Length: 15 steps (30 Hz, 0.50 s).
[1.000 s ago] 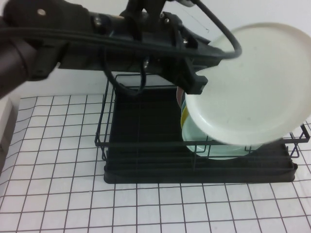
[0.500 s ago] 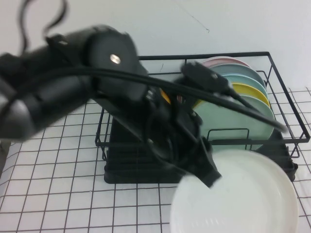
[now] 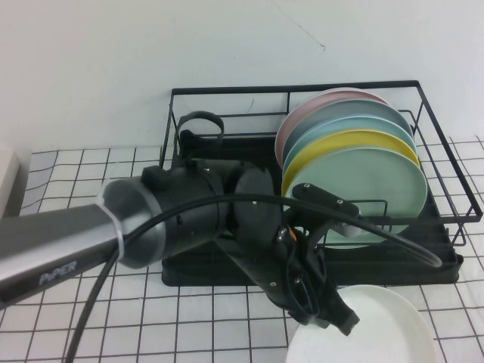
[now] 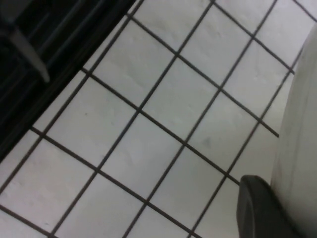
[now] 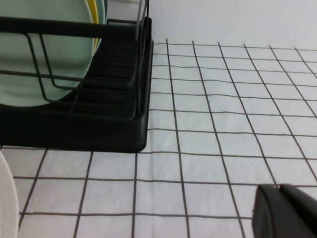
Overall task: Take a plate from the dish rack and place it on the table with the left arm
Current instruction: Place the plate from the table
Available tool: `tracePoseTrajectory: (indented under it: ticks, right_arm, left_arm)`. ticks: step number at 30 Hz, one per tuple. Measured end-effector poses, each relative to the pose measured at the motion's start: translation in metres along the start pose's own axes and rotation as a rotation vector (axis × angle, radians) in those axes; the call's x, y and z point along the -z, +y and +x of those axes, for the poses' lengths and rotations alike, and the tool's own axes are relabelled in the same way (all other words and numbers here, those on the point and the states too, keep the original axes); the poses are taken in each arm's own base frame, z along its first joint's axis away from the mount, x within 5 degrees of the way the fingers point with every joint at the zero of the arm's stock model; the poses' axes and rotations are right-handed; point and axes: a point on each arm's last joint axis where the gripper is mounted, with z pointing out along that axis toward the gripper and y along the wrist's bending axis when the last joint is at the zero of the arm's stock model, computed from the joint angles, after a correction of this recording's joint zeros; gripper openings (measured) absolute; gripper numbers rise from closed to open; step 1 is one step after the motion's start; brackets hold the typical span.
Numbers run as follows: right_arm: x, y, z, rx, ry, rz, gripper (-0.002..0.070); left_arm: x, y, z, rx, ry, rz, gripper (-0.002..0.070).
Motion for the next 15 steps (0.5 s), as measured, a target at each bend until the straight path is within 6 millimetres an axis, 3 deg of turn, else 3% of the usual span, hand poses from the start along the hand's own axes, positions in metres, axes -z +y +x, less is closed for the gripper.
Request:
tracePoseTrajectory:
  ticks: [9, 15]
  right_arm:
    - [0.000, 0.000, 0.000, 0.000, 0.000, 0.000, -0.0001]
    - [0.000, 0.000, 0.000, 0.000, 0.000, 0.000, -0.0001]
  left_arm:
    - [-0.023, 0.016, 0.001, 0.109, 0.029, -0.080, 0.0080]
    - [-0.027, 0.021, 0.001, 0.073, 0.026, -0.111, 0.0123]
